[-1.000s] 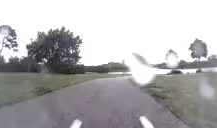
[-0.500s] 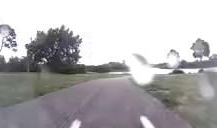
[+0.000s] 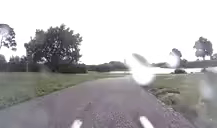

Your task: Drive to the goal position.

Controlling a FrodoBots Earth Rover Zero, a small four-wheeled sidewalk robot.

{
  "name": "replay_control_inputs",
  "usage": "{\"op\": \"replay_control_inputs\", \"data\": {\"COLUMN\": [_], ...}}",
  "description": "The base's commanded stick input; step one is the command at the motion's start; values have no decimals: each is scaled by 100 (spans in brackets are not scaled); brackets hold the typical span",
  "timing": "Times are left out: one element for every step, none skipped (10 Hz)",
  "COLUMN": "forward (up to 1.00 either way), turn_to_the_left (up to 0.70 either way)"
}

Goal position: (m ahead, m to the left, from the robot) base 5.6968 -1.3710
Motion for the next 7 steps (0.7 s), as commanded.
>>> {"op": "replay_control_inputs", "data": {"forward": [70, 70, 70, 70, 70, 70, 70], "turn_to_the_left": [0, 0, 0, 0, 0, 0, 0]}}
